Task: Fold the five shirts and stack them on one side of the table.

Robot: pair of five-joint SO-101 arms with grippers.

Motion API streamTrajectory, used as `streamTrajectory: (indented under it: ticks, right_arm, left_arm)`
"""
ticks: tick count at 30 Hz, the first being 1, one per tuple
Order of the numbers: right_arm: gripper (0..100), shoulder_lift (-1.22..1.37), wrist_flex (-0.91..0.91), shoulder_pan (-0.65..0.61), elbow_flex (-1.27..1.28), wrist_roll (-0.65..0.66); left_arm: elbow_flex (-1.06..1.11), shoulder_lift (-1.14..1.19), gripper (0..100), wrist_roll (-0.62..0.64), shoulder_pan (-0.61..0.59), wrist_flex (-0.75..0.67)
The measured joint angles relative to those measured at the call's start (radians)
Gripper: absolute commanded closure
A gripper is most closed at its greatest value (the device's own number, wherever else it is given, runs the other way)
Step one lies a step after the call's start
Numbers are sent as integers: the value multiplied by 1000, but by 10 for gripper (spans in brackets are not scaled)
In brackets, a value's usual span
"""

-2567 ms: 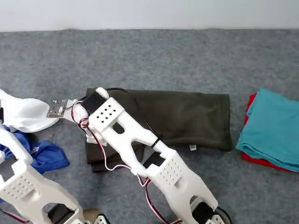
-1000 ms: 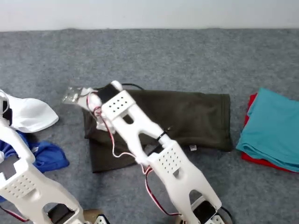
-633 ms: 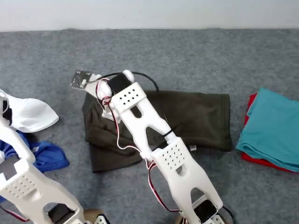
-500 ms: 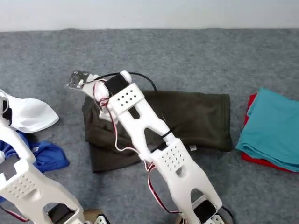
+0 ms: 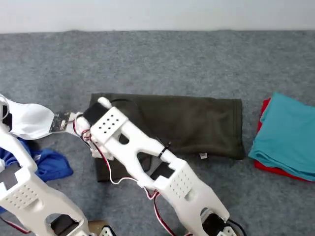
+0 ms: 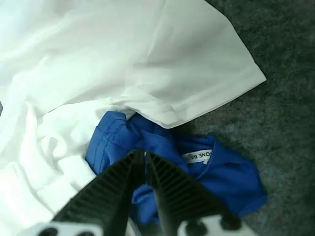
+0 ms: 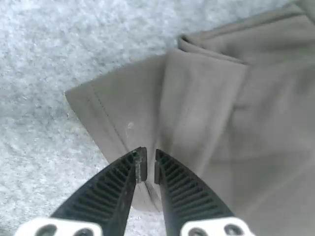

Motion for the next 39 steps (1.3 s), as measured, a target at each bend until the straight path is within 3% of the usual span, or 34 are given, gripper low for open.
streamTrajectory:
  ticks: [7,18,28,39]
  right_arm:
    - [960,107,-71,21,0,0]
    - [957,109,-169,262,-121,0]
    - [956,109,-52,249,-298,0]
    - [955,207,-49,201,-295,0]
  left_arm:
    - [0,0,986,0,0,-2]
    - [0,0,986,0,0,-14]
    - [0,0,986,0,0,-20]
    - [0,0,986,0,12,-20]
